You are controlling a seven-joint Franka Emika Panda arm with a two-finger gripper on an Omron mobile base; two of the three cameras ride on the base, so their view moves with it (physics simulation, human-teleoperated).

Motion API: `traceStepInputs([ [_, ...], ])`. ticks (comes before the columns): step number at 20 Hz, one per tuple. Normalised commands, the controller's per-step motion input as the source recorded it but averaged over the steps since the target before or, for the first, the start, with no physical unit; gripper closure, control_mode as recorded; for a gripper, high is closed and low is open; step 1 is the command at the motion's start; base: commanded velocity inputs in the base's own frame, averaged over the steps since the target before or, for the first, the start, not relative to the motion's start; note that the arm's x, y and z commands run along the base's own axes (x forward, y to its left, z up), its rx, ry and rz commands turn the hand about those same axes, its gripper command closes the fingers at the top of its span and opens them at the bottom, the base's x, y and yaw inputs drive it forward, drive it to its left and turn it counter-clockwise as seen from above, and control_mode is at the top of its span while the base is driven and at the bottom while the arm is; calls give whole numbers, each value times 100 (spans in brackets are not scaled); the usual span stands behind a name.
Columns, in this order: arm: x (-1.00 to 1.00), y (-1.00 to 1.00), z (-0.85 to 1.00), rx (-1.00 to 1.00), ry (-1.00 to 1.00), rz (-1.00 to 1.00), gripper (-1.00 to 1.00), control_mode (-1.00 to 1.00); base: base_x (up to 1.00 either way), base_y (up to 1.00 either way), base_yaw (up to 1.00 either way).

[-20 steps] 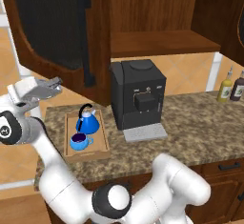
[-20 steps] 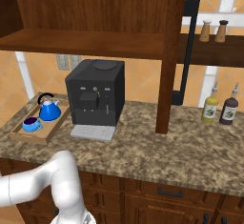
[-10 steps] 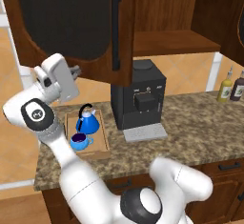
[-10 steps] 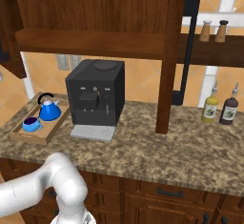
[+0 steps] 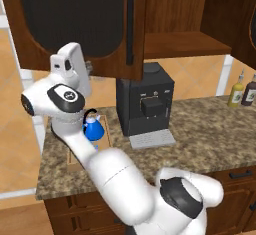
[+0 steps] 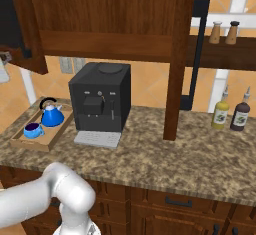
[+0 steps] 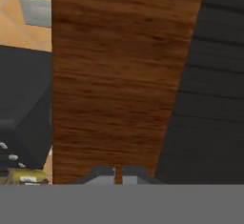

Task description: Pick the kettle from the counter and place it on the tray. Then pick the mug from the cabinet and place it on the tray. Then close the cabinet doors.

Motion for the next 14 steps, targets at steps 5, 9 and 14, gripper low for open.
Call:
traceStepInputs([
  [5,78,-86,0,-1,29,26,100,-100,0,0,0],
  [9,83,-89,0,0,23,30,100,-100,0,0,0],
  [14,78,-97,0,0,9,32,100,-100,0,0,0],
])
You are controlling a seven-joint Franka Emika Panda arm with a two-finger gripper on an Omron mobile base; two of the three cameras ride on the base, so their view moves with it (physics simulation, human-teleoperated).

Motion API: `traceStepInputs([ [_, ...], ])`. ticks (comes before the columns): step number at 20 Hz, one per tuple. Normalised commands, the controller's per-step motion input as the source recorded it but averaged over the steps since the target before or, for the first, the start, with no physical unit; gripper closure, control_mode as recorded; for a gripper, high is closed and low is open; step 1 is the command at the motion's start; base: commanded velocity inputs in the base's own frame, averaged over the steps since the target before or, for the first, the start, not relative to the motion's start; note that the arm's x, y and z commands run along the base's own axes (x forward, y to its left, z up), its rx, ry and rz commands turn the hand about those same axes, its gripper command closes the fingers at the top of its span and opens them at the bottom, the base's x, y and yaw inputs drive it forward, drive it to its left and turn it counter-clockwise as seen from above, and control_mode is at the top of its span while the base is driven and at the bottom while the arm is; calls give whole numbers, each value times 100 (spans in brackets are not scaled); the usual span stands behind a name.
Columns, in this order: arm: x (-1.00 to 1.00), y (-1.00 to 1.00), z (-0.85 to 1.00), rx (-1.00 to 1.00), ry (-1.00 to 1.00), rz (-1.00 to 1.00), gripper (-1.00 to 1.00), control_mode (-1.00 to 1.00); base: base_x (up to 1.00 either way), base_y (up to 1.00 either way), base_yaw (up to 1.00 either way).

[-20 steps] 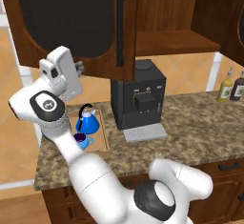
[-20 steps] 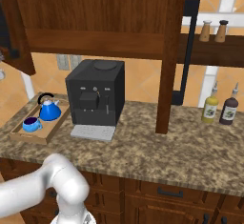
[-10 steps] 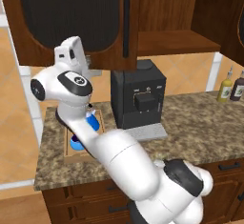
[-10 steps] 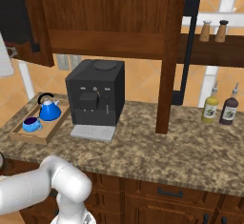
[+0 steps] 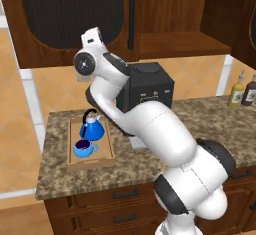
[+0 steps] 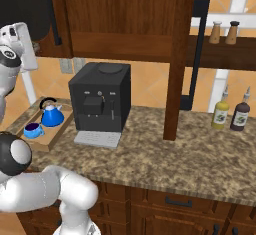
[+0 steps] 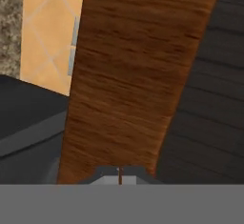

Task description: Pick the kettle from the counter and place it on the tray. Then pick the mug from the cabinet and place it on the tray. Then close the cabinet doors.

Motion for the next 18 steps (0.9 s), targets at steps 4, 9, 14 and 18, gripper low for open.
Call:
traceStepInputs([
  [4,73,-84,0,0,6,31,100,-100,0,0,0],
  [9,90,-64,0,0,5,34,100,-100,0,0,0],
  [14,79,-32,-12,0,4,24,100,-100,0,0,0],
  [18,71,-13,-25,0,6,10,100,-100,0,0,0],
])
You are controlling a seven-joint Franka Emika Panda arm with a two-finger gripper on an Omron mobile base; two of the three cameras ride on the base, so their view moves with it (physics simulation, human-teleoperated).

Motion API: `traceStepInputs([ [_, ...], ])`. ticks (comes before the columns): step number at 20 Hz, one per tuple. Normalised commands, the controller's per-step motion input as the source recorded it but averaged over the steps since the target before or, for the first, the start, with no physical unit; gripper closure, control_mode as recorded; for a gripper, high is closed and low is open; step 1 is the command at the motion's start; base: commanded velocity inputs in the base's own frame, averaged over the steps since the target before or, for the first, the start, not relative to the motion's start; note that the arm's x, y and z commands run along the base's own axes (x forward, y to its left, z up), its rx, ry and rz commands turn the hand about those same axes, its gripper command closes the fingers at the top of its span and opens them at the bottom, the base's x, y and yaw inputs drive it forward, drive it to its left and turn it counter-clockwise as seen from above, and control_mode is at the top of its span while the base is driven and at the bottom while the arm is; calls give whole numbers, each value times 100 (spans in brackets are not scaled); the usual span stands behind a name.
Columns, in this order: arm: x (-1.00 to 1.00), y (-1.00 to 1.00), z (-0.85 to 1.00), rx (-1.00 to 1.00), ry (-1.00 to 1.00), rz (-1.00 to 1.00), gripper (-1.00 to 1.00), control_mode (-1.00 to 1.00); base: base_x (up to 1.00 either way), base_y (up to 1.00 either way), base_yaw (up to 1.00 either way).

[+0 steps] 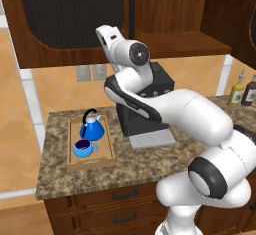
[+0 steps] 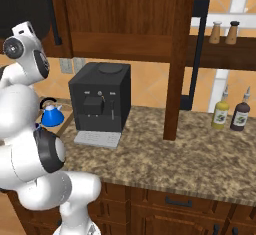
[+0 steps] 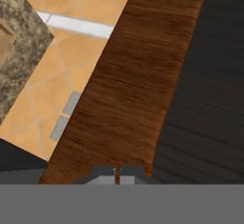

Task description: Pick the kettle from the counter and place it on the tray. Then pick the mug from the cabinet and place it on the tray. Then close the cabinet doors.

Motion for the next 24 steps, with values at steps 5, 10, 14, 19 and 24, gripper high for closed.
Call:
traceStepInputs([
  [5,20,0,-19,-2,1,1,100,-100,0,0,0],
  [10,-68,0,0,0,-3,-1,100,-100,0,0,0],
  [14,-100,-6,0,0,-5,-2,100,-100,0,0,0],
  [19,-100,-40,0,0,4,-7,100,-100,0,0,0],
  [24,-54,-51,-1,0,2,-1,100,-100,0,0,0],
])
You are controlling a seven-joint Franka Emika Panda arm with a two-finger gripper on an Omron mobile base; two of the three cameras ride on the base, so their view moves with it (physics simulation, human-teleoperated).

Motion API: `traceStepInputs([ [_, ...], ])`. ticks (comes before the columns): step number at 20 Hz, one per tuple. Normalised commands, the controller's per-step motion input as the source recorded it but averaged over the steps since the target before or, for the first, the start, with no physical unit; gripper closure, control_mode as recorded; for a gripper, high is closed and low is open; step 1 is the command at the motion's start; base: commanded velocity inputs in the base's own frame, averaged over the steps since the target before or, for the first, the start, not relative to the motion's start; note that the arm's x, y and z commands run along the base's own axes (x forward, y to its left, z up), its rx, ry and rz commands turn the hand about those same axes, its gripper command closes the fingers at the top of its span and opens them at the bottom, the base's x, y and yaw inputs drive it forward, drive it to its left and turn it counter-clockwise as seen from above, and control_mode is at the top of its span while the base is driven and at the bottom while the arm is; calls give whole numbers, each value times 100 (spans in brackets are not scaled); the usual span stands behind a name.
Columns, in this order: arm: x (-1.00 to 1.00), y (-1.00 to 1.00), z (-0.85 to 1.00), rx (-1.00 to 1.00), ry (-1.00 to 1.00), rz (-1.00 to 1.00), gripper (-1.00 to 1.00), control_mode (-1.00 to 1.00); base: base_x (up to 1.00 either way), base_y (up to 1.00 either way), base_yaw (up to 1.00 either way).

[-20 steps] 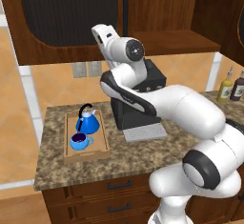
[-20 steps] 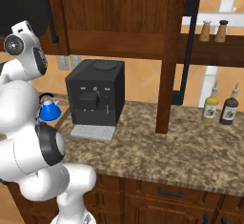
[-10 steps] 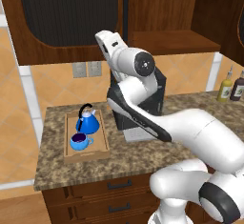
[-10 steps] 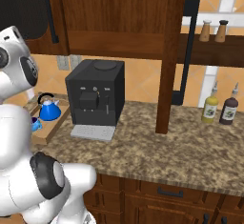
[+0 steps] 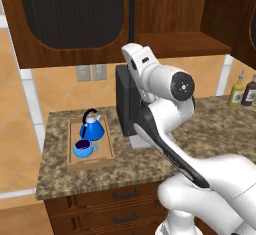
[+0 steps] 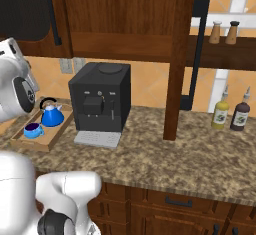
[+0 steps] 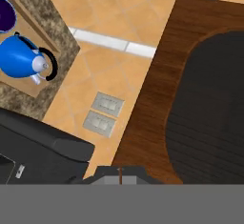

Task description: Pick the kettle from the counter and place it on the tray. Then pick the mug from the cabinet and place it on the tray. Then close the cabinet doors.

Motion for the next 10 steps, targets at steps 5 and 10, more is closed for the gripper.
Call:
traceStepInputs([
  [5,-50,-29,-8,0,0,1,100,-100,0,0,0],
  [10,-98,-65,-3,0,0,0,100,-100,0,0,0],
])
